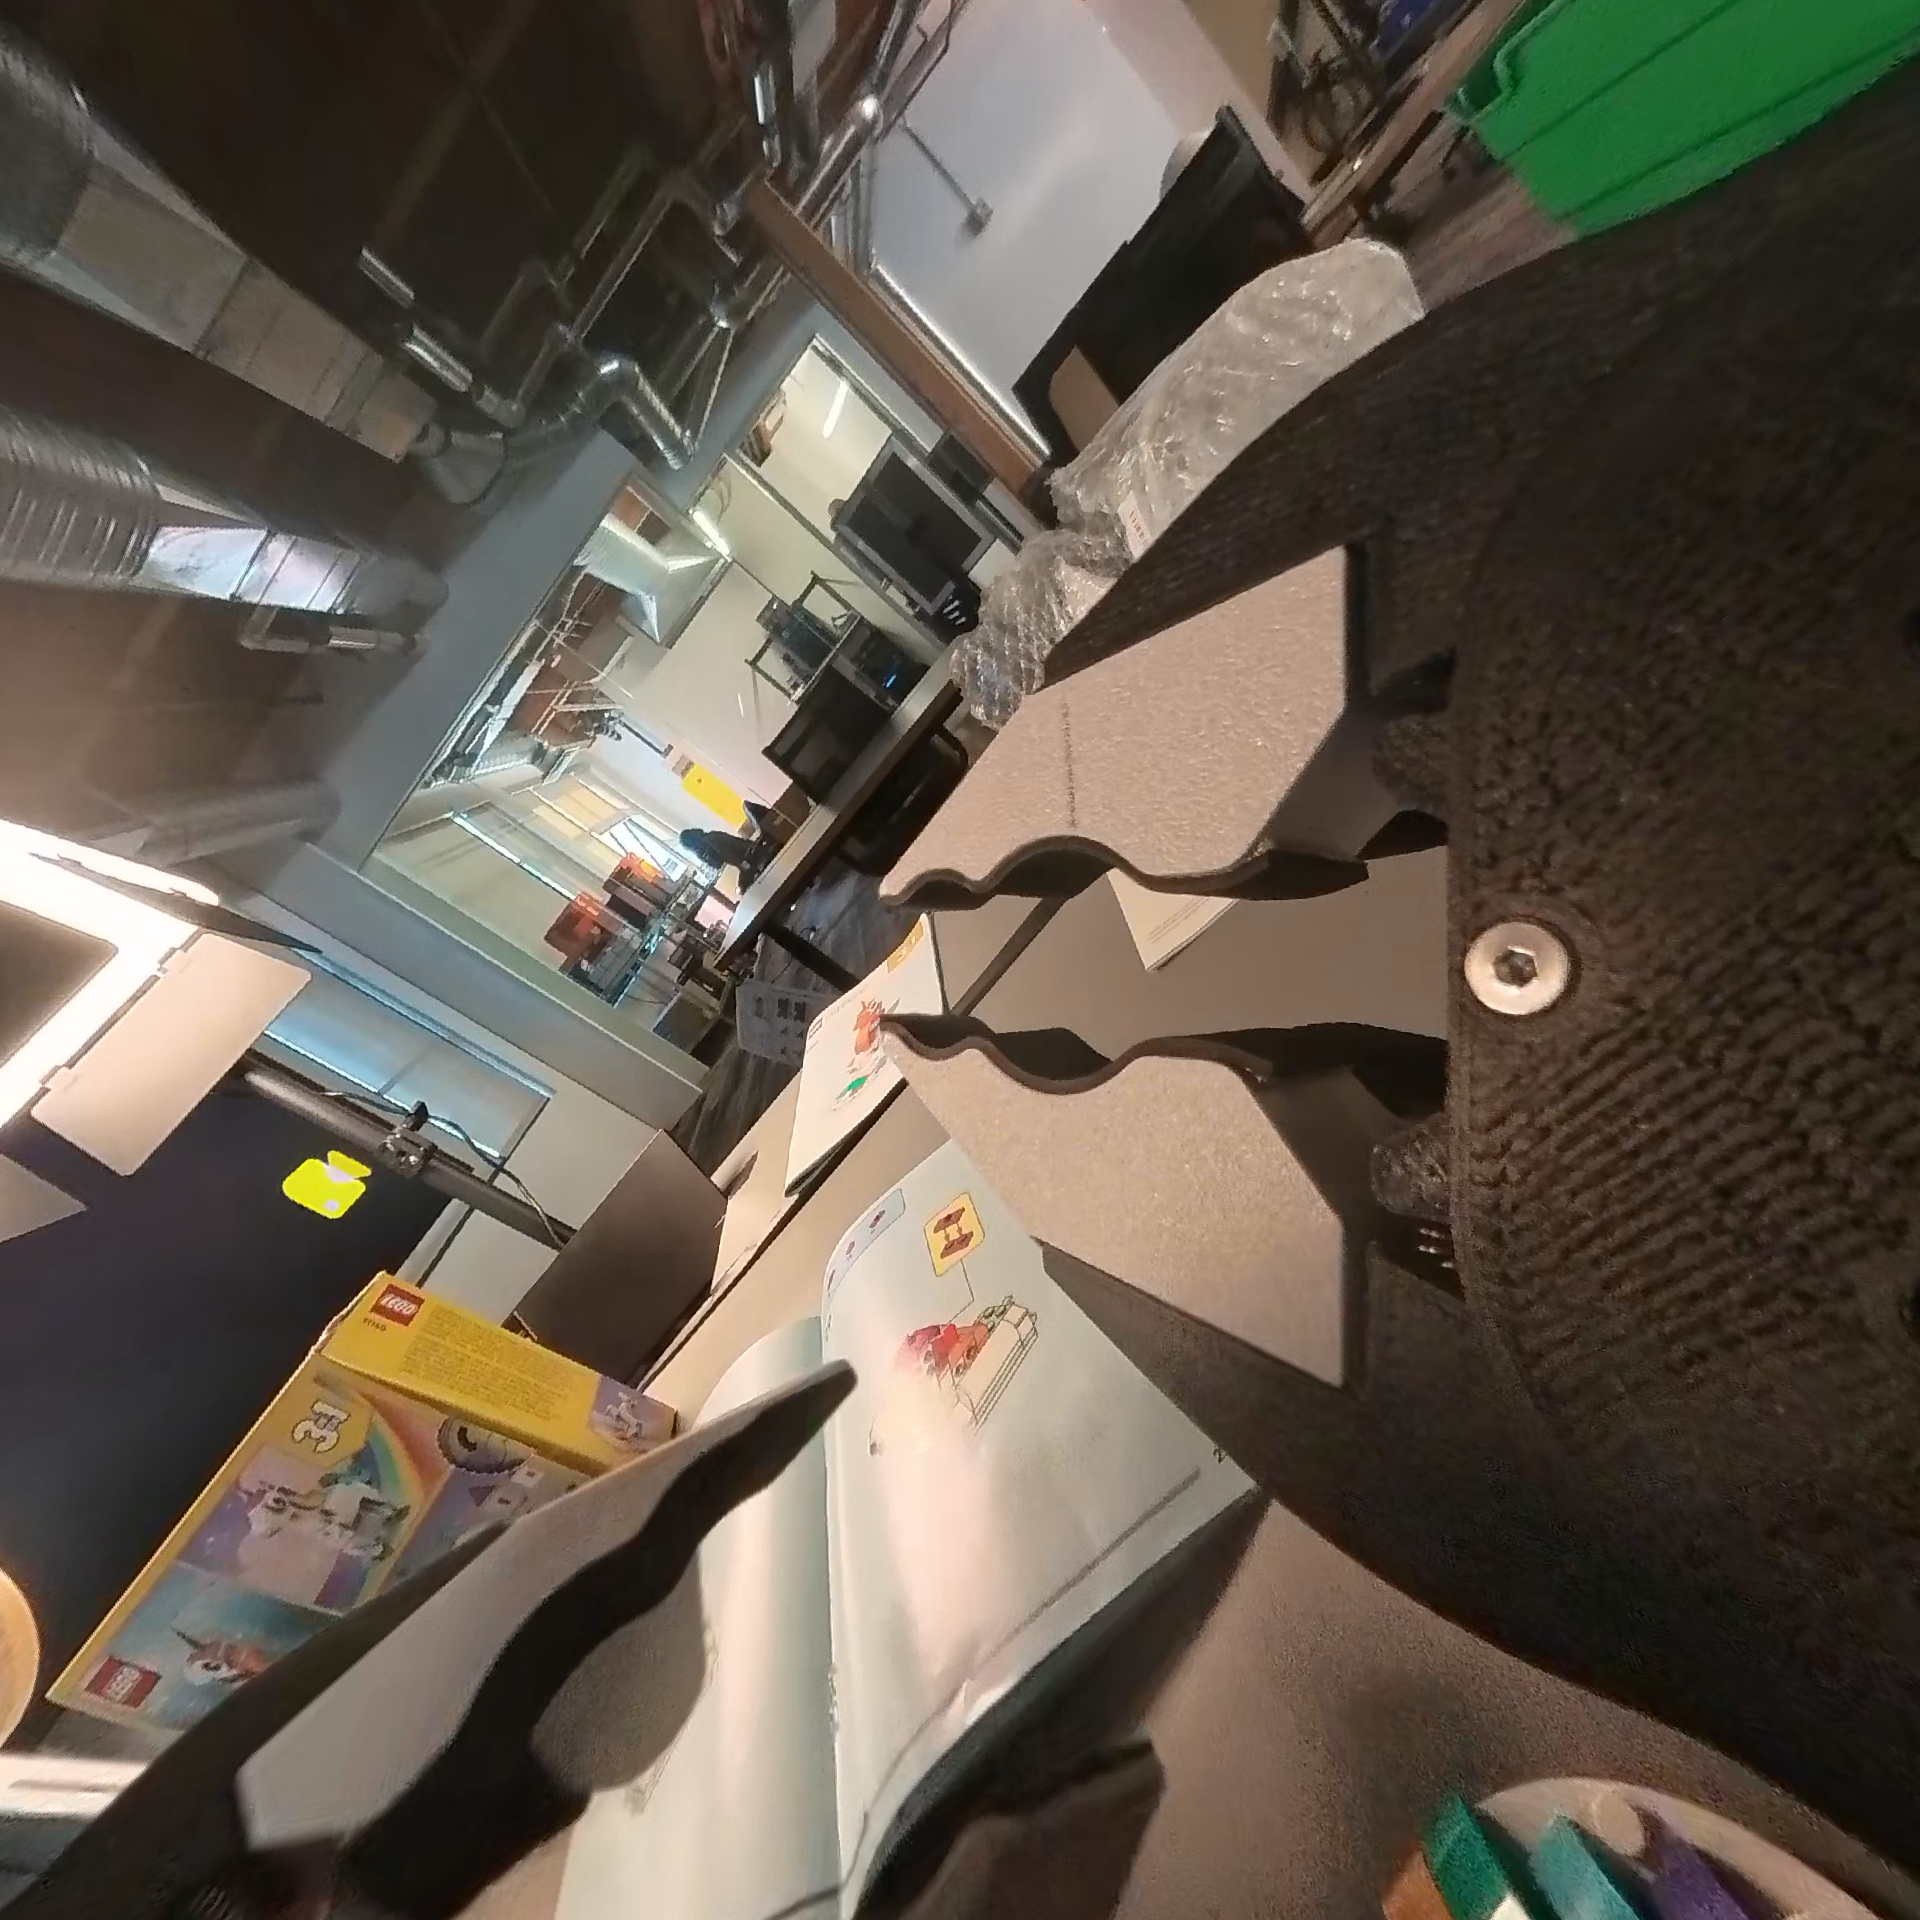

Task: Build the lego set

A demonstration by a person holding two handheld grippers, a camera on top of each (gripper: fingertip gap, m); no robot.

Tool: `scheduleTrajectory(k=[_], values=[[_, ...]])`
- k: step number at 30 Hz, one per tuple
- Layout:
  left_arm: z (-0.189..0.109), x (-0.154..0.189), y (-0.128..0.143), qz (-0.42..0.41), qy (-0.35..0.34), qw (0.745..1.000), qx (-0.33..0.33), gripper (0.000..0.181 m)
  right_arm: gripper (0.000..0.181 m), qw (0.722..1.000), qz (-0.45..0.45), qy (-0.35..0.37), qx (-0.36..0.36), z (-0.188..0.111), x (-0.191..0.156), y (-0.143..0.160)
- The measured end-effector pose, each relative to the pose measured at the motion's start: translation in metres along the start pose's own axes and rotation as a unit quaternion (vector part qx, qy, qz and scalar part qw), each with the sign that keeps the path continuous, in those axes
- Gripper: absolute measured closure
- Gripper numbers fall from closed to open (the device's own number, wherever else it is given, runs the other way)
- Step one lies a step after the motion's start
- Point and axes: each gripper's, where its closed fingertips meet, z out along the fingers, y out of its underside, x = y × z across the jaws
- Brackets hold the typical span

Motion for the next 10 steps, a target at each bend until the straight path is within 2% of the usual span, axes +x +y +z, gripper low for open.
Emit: scheduleTrajectory(k=[7, 10], values=[[0.005, -0.011, 0.002, -0.071, 0.117, 0.990, 0.021, 0.103, 0.164, 1.000, 0.007, 0.004, -0.003, 0.001, 0.002, 0.002], [0.008, -0.015, 0.005, -0.068, 0.128, 0.989, 0.022, 0.103, 0.164, 1.000, 0.004, 0.002, -0.004, 0.001, 0.001, 0.002]])
